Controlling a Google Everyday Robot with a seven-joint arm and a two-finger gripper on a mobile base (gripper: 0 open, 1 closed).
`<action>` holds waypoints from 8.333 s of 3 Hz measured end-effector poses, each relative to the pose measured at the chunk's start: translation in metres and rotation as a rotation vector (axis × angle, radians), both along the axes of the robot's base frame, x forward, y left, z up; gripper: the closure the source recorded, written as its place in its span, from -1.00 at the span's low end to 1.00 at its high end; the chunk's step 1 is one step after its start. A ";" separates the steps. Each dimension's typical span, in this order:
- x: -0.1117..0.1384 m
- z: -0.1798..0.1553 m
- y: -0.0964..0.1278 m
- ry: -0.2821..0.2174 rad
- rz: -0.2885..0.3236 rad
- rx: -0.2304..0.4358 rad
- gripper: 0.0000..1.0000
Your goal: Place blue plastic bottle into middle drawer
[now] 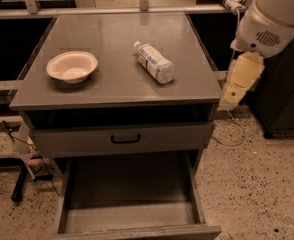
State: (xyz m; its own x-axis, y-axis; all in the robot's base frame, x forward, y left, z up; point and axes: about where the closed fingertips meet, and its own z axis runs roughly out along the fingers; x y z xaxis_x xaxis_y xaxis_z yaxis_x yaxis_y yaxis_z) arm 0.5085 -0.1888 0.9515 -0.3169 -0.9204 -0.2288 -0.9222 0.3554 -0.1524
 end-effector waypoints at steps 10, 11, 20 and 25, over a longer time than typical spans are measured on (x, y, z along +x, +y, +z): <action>0.203 -0.107 0.160 0.180 -0.117 0.147 -0.15; 0.203 -0.107 0.160 0.180 -0.117 0.147 0.31; -0.040 -0.078 0.065 0.095 -0.350 0.148 1.00; -0.127 -0.203 0.129 0.350 -0.333 0.204 1.00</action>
Offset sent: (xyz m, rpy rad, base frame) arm 0.1314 0.0725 -0.0103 0.0785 0.1068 0.0181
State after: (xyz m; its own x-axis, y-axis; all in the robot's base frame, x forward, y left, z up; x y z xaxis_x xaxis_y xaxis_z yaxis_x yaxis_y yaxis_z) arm 0.3819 -0.0596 0.7485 -0.6744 -0.7047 -0.2203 -0.7375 0.6282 0.2478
